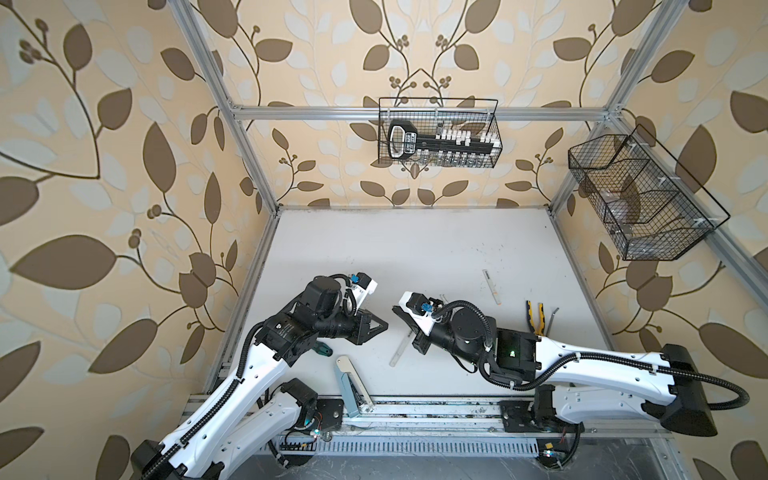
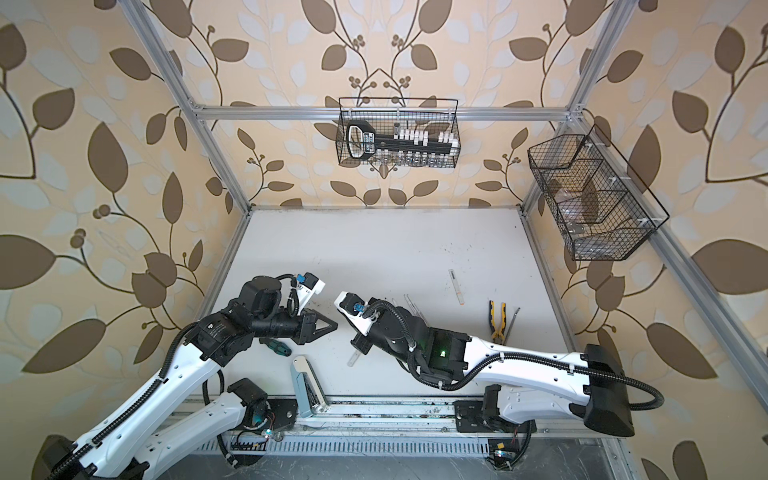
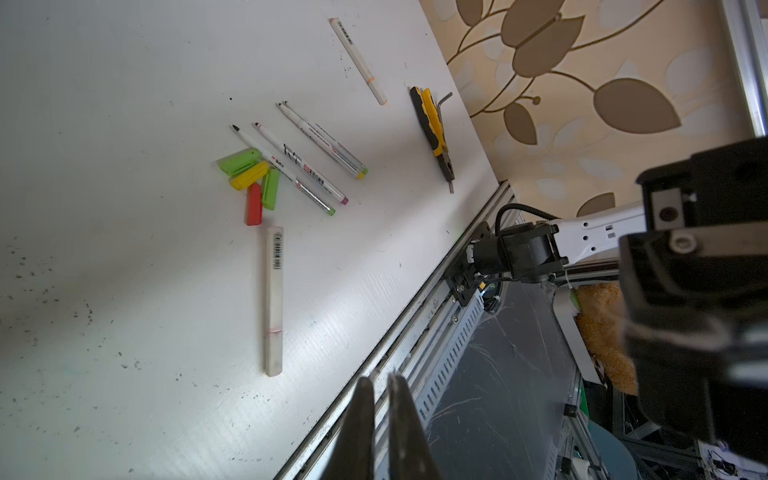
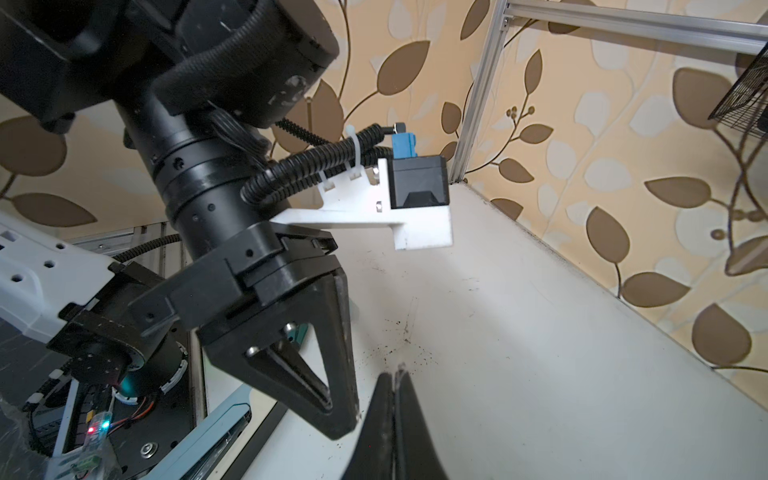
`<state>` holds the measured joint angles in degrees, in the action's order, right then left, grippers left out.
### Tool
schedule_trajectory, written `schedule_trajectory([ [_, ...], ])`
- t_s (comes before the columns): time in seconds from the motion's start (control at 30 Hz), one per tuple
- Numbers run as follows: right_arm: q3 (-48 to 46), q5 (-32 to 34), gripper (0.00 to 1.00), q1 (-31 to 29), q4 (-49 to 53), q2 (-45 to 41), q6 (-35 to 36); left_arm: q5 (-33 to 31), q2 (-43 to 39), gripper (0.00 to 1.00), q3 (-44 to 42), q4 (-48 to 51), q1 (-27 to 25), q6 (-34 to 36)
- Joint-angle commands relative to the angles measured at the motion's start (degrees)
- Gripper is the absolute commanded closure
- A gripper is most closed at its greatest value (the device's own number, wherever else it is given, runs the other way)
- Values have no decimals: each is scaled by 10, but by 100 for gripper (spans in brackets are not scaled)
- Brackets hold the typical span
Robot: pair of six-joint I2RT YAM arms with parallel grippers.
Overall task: Insert the pens into the pen caps
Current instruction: 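Open the left gripper and withdraw it while the right gripper holds the capped highlighter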
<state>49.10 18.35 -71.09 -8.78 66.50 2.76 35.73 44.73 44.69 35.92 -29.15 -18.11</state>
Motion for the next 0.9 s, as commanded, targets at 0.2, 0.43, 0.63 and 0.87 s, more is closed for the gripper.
schedule_trajectory([
  [0.2,15,-40,83,75,95,14,-90,-71,-24,47,20,20,9,6],
  [0.43,19,-107,54,108,168,93,-145,-319,-71,1,31,77,29,-26],
  [0.63,99,-217,28,122,282,221,-57,-421,-91,1,39,107,42,-48],
  [0.87,237,-206,21,122,425,367,96,-429,-129,1,33,101,47,-50],
])
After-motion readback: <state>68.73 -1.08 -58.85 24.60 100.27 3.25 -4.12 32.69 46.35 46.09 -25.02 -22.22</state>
